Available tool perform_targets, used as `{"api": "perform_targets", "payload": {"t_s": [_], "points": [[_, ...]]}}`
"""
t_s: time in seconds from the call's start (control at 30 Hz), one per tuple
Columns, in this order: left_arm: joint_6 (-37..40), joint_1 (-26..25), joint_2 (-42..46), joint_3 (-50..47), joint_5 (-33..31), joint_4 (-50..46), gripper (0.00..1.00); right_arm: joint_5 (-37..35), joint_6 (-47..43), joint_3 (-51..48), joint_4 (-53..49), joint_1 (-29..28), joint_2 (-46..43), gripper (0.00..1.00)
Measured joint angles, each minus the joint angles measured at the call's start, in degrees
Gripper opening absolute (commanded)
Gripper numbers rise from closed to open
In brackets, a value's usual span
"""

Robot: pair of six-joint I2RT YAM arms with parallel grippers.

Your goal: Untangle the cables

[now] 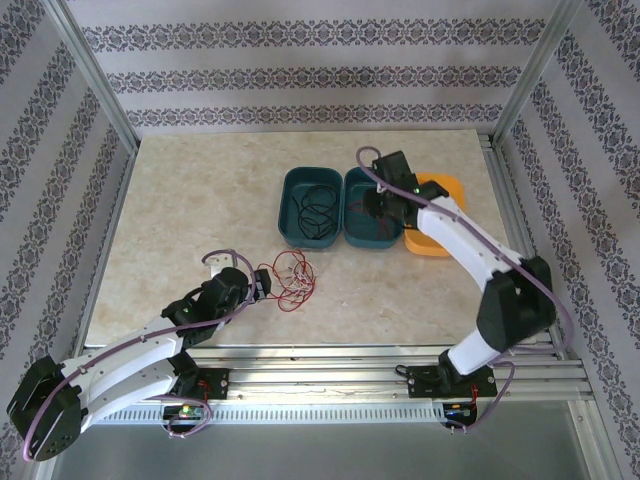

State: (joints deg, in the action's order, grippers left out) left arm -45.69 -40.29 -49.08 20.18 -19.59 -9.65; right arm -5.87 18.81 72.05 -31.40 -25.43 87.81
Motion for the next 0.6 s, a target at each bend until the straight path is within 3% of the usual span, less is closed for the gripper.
{"api": "perform_targets", "payload": {"t_s": [0.13, 0.3, 0.6], "points": [[-0.48, 0.66, -1.53, 1.05, 0.07, -0.52, 0.99, 1.03, 2.12, -7.96, 4.02, -6.34, -7.28, 0.44], [-1.62, 2.1, -4.35, 2.75, 1.86, -0.26, 0.99, 0.96, 4.98, -15.76, 7.69, -13.77, -10.21, 0.48], [-3.67, 7.87, -10.69, 4.28, 8.33, 2.1, 0.99, -1.27, 7.65, -19.41, 10.78, -24.22, -9.16, 0.4]]}}
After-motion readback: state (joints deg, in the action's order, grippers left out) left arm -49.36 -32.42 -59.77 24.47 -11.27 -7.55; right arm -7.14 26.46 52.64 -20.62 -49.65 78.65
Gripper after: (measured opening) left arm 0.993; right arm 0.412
